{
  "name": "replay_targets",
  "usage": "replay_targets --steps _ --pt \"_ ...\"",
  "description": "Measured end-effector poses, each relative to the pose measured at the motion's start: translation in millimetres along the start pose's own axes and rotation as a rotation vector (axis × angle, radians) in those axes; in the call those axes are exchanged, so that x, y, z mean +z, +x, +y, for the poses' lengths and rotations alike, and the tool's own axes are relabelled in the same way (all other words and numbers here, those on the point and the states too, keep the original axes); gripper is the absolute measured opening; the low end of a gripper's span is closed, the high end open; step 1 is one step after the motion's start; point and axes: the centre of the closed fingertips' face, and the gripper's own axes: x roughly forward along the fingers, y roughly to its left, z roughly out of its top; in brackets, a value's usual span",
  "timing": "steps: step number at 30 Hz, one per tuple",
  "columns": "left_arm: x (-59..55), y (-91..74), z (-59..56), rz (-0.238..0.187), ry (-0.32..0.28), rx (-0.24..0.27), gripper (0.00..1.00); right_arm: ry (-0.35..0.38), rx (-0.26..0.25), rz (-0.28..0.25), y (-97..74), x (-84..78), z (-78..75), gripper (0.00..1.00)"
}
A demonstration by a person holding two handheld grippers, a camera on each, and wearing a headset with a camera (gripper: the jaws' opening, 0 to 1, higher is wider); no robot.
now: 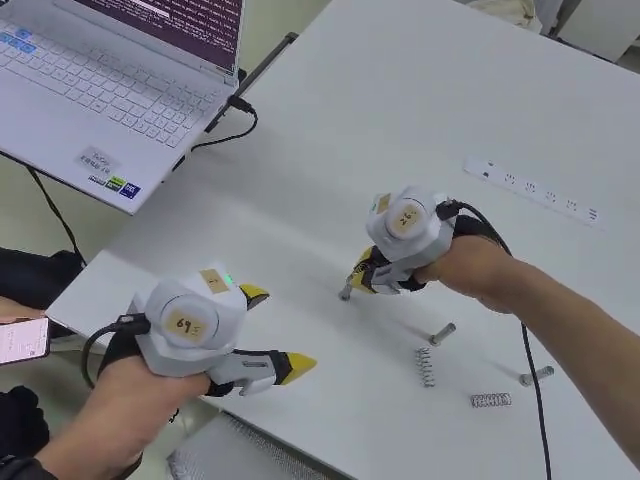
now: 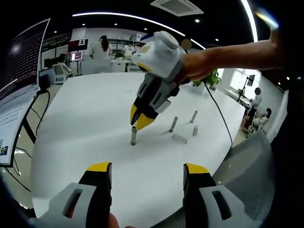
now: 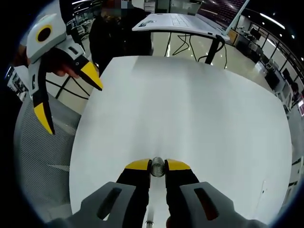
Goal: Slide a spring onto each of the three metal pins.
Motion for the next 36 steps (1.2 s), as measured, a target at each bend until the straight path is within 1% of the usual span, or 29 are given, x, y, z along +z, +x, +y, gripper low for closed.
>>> replay_targets --steps 10,28,36 --pt "0.9 -0.2 1.8 -0.001 0.000 0.001 0.57 -0.007 0.008 0.011 8.0 -1.0 0.6 0.09" --pt "1.1 -1.1 3.2 0.001 -0.006 0.002 0.56 -0.040 0.028 0.058 28.3 -9.3 4.4 0.09" --pt "1.3 -1.8 4.7 0.002 -0.007 0.007 0.56 -0.045 0.034 0.064 32.3 -10.8 4.2 0.10"
